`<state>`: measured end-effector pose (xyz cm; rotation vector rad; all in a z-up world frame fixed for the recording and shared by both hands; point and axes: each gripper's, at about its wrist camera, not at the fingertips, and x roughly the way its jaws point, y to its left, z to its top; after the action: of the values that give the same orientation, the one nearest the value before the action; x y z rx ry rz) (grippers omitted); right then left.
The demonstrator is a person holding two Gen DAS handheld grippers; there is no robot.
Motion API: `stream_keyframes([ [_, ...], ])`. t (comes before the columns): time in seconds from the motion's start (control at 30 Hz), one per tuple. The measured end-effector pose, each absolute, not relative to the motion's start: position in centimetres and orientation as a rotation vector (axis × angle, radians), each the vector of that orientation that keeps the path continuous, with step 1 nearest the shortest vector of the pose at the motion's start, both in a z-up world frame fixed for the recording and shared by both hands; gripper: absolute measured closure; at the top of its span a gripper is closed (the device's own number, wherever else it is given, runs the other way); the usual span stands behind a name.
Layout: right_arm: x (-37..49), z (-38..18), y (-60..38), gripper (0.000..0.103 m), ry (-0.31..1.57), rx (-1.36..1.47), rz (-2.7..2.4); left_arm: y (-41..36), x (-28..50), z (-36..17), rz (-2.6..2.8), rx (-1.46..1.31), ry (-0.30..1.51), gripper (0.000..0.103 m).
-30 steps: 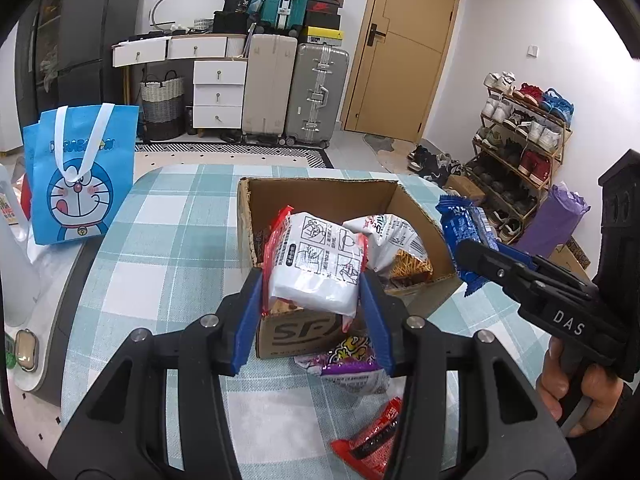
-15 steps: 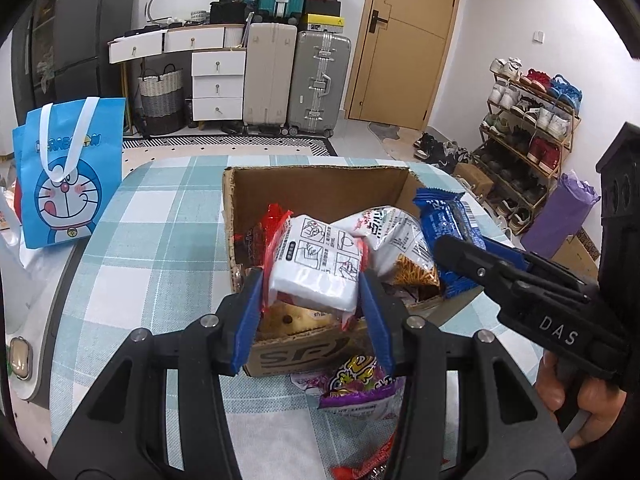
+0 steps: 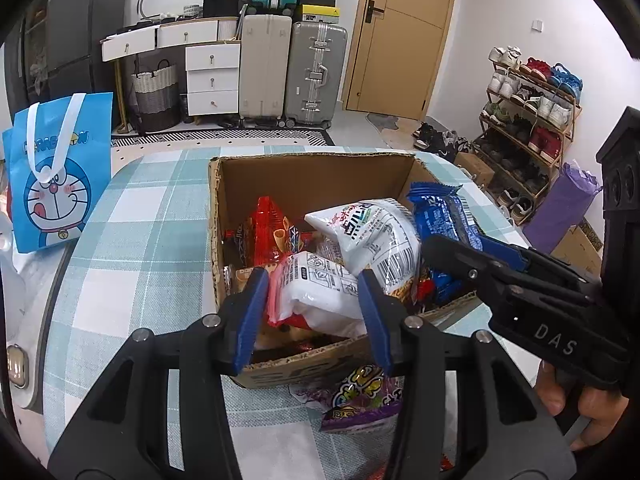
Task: Organize snacks
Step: 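Carry both packets into the box and open both tools to release them, then withdraw both tools from the box toward the remaining snacks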
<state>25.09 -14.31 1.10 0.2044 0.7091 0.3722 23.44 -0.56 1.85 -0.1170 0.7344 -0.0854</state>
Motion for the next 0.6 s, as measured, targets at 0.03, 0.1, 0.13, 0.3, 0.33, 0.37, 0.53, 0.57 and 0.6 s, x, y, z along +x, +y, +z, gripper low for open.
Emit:
stream_keyframes([
  [0.03, 25.1, 1.1, -14.3, 0.058, 0.71, 0.201, 0.372, -0.5, 23.5, 1.8, -0.084, -0.112, 0.734, 0.06],
  [0.1, 25.1, 1.2, -14.1, 0.058, 0.709, 0.186, 0.367, -0.5, 23.3, 2.0, -0.08, -0.101, 0.732, 0.06],
  [0.13, 25.1, 1.2, -13.9, 0.058, 0.71, 0.174, 0.367, -0.5, 23.4, 2.0, -0.078, -0.096, 0.732, 0.06],
  [0.3, 24.1, 2.1, -14.0, 0.05, 0.67, 0.153, 0.371, -0.3, 23.5, 2.2, -0.083, -0.108, 0.747, 0.06],
  [0.33, 23.8, 2.3, -14.1, 0.048, 0.66, 0.146, 0.365, -0.3, 23.3, 2.3, -0.085, -0.108, 0.746, 0.059],
  [0.37, 23.4, 2.5, -14.2, 0.044, 0.655, 0.144, 0.364, -0.2, 23.1, 2.4, -0.085, -0.106, 0.746, 0.059],
  [0.53, 21.9, 2.8, -15.6, 0.025, 0.647, 0.151, 0.348, 0.1, 21.3, 3.1, -0.106, -0.109, 0.731, 0.04],
  [0.57, 21.6, 2.7, -16.0, 0.019, 0.651, 0.154, 0.347, 0.1, 20.9, 3.3, -0.122, -0.114, 0.727, 0.037],
  [0.6, 21.4, 2.6, -16.2, 0.016, 0.653, 0.157, 0.344, 0.0, 20.4, 3.5, -0.13, -0.115, 0.724, 0.032],
])
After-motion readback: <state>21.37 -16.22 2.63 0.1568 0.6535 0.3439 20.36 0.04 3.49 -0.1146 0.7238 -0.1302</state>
